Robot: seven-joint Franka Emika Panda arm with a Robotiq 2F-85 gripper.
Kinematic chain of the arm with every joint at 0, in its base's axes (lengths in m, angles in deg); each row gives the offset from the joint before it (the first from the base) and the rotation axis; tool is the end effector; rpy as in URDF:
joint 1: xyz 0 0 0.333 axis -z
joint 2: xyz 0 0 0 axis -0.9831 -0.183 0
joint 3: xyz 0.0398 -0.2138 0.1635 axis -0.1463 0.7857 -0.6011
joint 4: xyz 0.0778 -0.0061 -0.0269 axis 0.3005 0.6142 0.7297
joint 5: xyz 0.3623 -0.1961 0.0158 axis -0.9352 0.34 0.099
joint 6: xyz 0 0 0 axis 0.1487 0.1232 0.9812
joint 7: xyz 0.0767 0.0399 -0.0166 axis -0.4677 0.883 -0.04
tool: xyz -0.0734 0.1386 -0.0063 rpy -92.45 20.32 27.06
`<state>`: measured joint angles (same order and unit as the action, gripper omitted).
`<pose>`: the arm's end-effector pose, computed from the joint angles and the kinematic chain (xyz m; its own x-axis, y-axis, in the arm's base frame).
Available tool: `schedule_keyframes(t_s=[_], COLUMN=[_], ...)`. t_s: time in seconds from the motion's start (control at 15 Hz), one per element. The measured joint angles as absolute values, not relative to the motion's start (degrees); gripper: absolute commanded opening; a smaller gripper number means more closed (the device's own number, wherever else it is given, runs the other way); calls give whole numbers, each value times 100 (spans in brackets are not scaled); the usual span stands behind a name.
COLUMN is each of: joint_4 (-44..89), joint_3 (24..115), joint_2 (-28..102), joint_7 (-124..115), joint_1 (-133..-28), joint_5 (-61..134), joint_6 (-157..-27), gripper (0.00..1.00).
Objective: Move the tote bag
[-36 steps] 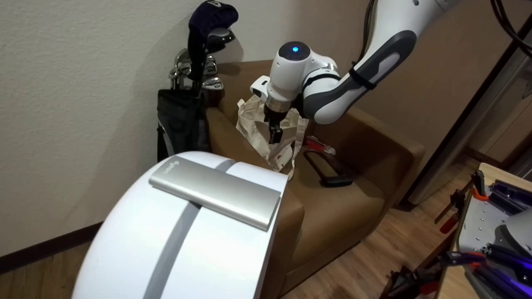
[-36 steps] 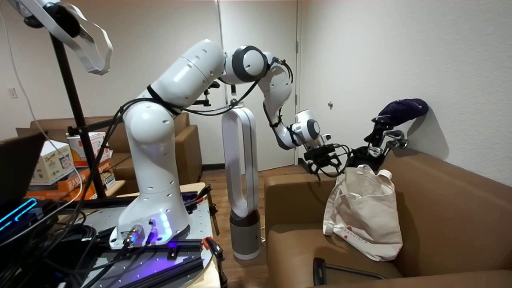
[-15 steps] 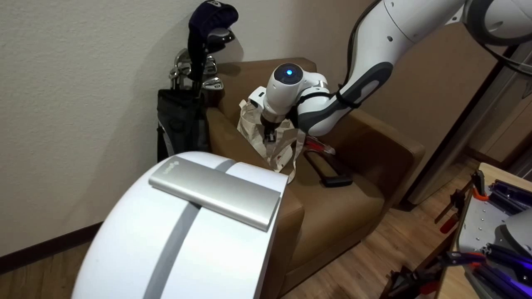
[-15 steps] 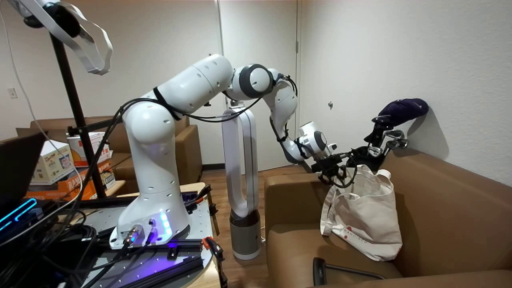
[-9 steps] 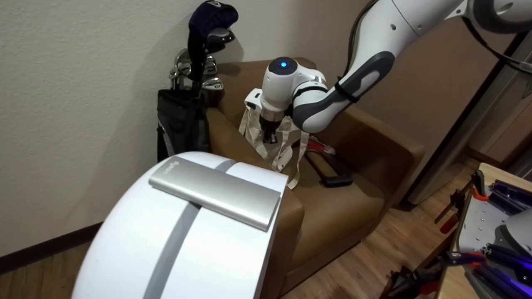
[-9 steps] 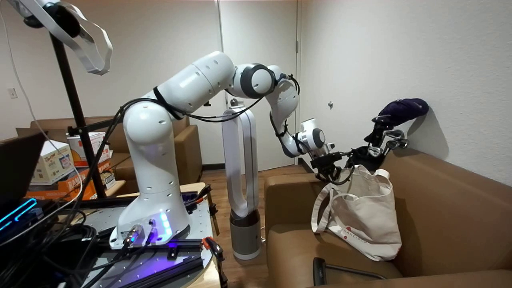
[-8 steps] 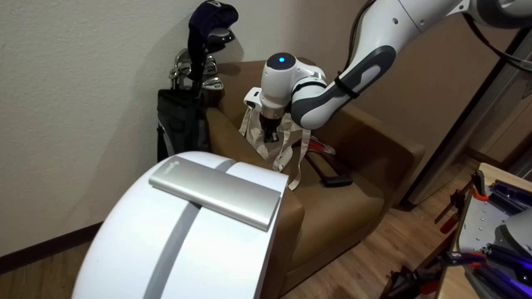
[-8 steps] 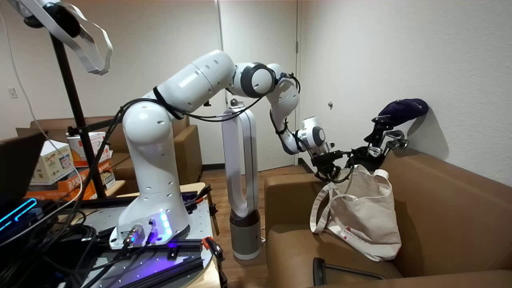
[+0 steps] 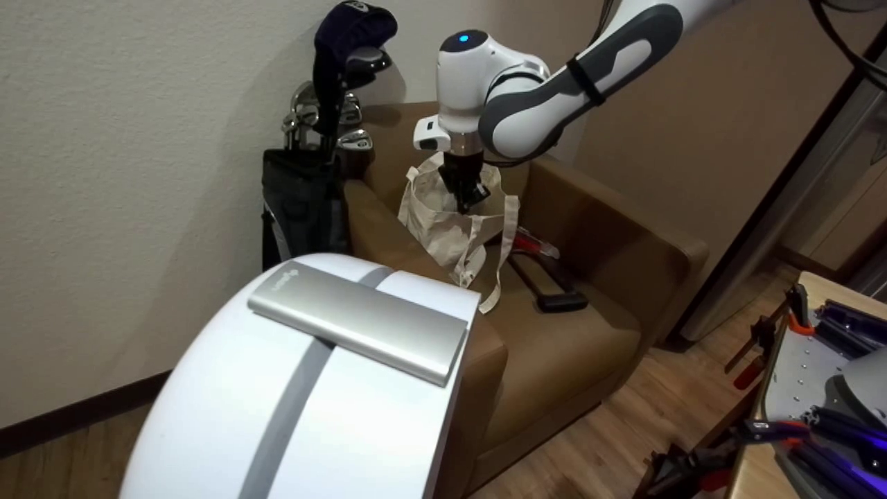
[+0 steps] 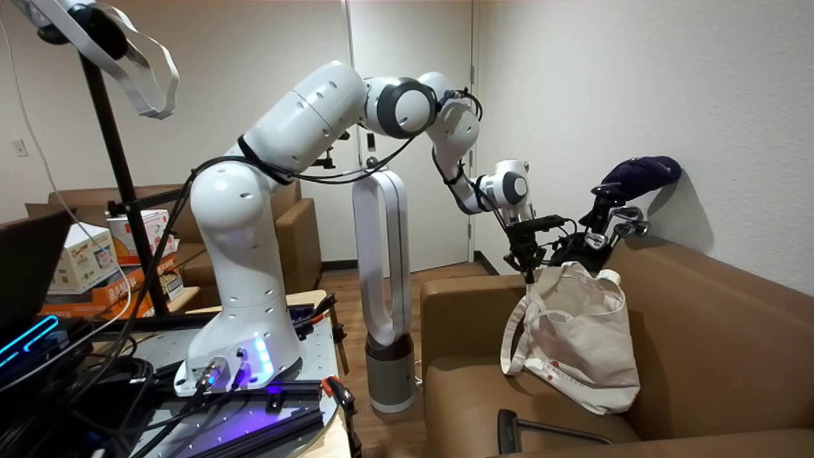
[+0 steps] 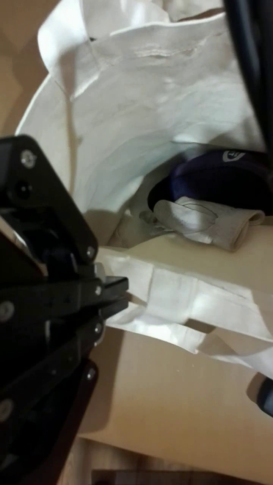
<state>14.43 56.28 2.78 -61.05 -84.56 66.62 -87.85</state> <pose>0.6804 0.1365 0.0661 0.0872 0.9564 -0.2788 0.9926 -0.0598 0.1052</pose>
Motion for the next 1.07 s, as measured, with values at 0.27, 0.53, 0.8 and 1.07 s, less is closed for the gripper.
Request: schedule_keyframes(t_s=[0.27,0.53,0.8,1.07], joint_4=[1429,1348,1346,1346], joint_3=[5638,5666,5728,5819], joint_2=[365,366,358,269], joint_7=[-7358,-7556,-7487,-6724], joint_1=[-8464,-8522,-8560,-8578], joint_5=[6482,6218,6197,5805], joint_6=[-8072,-7586,-7686,-8330], gripper=[35,33,70,95])
